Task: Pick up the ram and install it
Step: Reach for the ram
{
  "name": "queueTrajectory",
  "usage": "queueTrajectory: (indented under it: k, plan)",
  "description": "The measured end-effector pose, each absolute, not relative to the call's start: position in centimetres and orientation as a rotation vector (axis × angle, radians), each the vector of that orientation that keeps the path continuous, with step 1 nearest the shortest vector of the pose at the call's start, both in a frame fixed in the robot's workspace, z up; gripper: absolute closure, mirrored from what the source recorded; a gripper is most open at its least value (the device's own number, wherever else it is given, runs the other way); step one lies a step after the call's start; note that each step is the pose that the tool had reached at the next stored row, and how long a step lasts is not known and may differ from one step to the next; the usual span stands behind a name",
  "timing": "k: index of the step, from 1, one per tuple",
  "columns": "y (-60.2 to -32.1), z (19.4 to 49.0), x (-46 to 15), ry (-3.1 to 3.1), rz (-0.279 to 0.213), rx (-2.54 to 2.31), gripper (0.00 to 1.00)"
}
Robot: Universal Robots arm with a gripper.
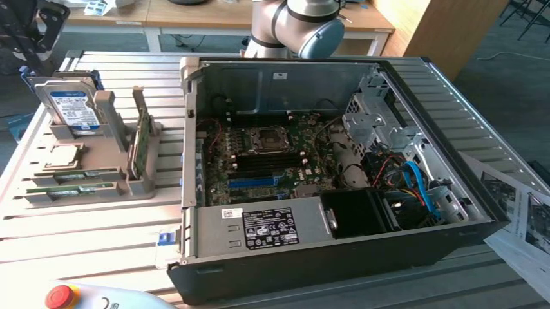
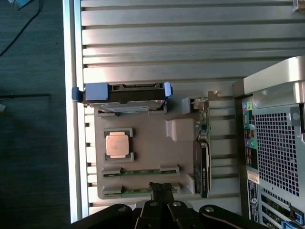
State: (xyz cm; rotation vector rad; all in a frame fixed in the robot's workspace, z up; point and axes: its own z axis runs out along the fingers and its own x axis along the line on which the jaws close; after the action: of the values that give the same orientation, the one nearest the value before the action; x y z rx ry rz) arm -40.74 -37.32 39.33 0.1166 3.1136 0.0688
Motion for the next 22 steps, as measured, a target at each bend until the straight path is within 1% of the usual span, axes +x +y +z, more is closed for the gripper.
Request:
queueTrajectory:
  k: [22]
  plan:
    - [-37.4, 39.3, -42.0, 3.114, 0.069, 0.117, 0.89]
